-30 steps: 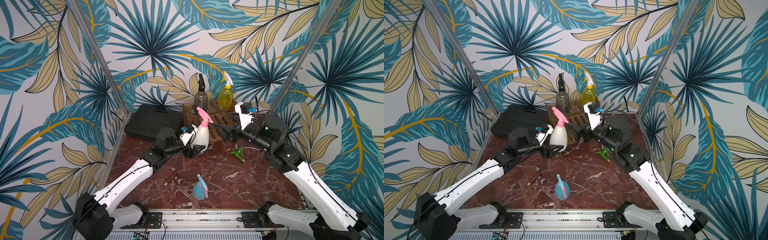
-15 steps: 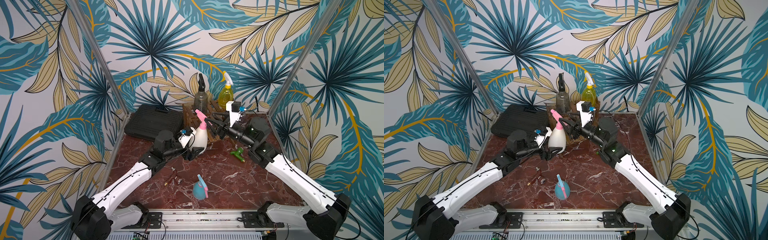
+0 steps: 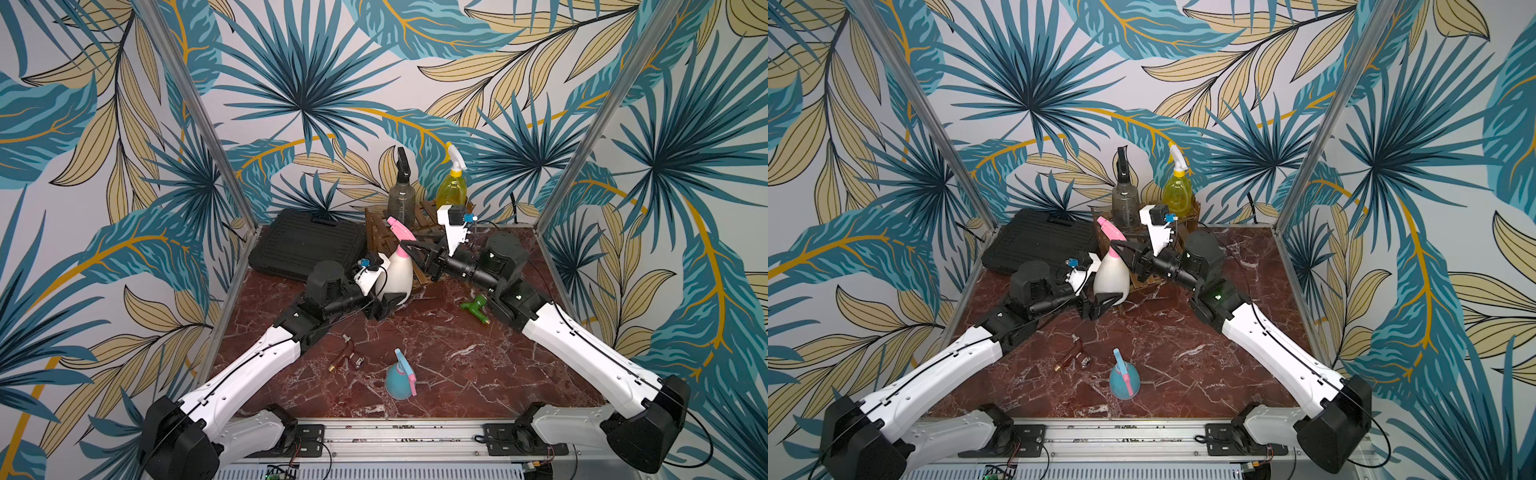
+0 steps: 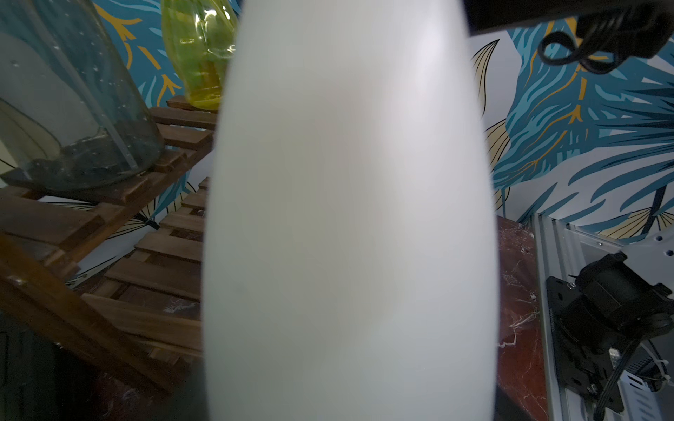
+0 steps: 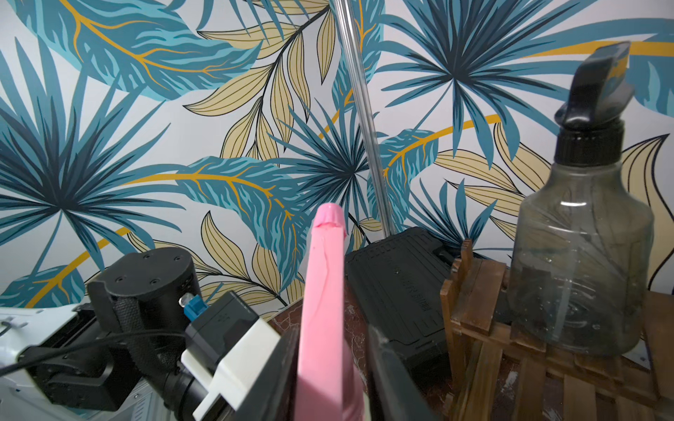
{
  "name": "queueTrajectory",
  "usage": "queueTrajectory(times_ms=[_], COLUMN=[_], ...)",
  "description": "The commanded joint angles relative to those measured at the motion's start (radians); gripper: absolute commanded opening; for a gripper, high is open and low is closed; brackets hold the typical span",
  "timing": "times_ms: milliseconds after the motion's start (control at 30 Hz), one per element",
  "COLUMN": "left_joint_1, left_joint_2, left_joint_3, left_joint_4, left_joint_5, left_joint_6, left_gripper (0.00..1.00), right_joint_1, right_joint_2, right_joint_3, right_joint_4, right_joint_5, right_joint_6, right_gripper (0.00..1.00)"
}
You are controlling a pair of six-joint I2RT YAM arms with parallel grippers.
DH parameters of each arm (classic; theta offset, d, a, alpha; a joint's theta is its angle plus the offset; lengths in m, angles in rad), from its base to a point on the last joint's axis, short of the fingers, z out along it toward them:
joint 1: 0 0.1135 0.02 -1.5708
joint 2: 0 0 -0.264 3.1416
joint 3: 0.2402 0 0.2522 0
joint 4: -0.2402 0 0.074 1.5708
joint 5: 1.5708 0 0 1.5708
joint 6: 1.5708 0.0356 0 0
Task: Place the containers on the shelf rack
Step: 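Pick up a container from the center of the board.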
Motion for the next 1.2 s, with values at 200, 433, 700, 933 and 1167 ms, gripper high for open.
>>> queueTrajectory(times_ms=[200,433,700,933,1167], left_joint_1=[0.004,0.004,0.004,0.003,0.004], left_joint_2=[-0.018,-0.013,-0.016,-0.015,-0.022], left_joint_3=[-0.002,0.001,0.000,-0.002,-0.010], left_joint_4=[-0.010,-0.016,-0.020,-0.019,0.001], left_joint_5=[-0.042,-0.057,-0.075,-0.085,-0.053], left_joint_6=[0.011,0.009,0.008,0.010,0.018], left_gripper=[0.82,0.82,0.82,0.84,0.99], right_joint_1=[0.007,0.007,0.007,0.007,0.007], right_joint_2=[-0.017,-0.034,-0.041,-0.044,-0.058], right_joint_3=[0.002,-0.007,-0.019,-0.033,-0.075], right_joint_4=[-0.001,0.005,0.004,0.012,0.073], right_joint_5=[-0.023,-0.017,-0.015,-0.004,0.024], right_joint_6=[-0.012,-0.014,-0.012,-0.009,-0.002], right_gripper=[0.34,0.31,0.14,0.01,0.00])
